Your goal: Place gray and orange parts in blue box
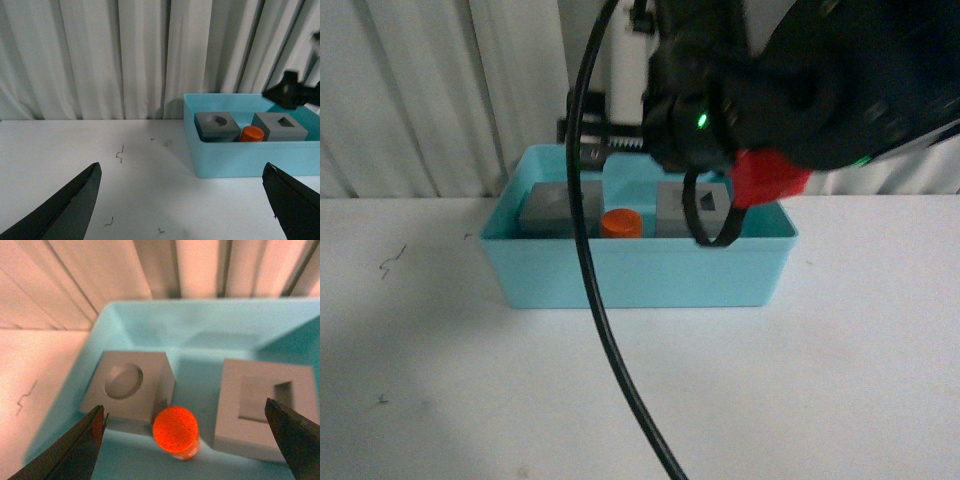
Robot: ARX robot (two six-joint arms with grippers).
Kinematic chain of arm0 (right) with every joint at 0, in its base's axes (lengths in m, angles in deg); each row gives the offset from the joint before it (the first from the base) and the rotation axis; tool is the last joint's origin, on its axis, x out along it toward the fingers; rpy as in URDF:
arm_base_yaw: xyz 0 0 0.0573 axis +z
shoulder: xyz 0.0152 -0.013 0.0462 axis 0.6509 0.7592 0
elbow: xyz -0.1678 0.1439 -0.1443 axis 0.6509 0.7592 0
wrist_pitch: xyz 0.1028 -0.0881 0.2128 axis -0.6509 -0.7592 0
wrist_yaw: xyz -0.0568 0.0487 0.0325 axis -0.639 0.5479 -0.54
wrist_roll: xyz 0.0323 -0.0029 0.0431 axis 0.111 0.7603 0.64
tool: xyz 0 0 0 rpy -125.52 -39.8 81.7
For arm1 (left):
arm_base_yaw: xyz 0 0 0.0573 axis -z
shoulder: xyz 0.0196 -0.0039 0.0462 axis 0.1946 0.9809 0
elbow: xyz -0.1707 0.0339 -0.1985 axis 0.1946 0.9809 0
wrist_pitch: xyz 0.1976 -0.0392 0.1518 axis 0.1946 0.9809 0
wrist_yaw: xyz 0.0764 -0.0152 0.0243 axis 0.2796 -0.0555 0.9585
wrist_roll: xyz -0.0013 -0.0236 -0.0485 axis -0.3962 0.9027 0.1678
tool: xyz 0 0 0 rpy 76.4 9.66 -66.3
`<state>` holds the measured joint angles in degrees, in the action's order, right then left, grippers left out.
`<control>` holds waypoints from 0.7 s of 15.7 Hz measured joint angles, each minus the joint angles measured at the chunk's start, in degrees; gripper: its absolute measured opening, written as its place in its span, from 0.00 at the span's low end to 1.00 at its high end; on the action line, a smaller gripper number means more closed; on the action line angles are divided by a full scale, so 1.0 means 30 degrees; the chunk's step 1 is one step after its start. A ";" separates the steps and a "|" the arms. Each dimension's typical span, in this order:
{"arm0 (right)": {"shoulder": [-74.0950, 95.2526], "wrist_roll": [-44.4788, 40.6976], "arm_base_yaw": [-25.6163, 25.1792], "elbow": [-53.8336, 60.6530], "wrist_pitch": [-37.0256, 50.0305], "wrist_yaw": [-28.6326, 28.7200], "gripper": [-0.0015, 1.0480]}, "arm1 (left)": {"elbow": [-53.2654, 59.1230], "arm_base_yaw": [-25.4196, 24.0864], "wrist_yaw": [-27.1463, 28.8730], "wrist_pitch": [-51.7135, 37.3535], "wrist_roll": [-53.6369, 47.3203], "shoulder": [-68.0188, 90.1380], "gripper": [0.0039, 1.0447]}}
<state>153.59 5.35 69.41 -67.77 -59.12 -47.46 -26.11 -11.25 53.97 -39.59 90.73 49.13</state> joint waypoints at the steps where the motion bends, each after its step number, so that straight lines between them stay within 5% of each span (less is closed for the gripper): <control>1: -0.2178 -0.0517 -0.0248 0.1479 0.0648 0.0058 0.94 | 0.0000 0.0000 0.0000 0.0000 0.0000 0.0000 0.94; 5: -1.3449 -0.1464 -0.1902 1.2131 -0.2135 -0.2310 0.94 | 0.0000 0.0000 0.0000 0.0000 0.0000 0.0000 0.94; 8: -2.1179 0.1960 -0.0889 1.8105 -0.7716 -0.4204 0.94 | 0.0000 0.0000 -0.0015 -0.0007 0.0000 0.0000 0.94; 9: -2.1128 0.2157 -0.0889 1.8054 -0.7708 -0.4255 0.94 | 0.0000 0.0000 0.0000 -0.0007 0.0000 0.0000 0.94; 11: -2.0516 0.0605 -0.1122 2.0240 -0.0211 -0.5319 0.83 | 0.0000 0.0000 -0.0073 0.0000 0.0000 0.0000 0.94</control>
<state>92.04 7.16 66.04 -7.05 -59.75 -63.41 -26.11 -11.25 53.75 -39.59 90.73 49.13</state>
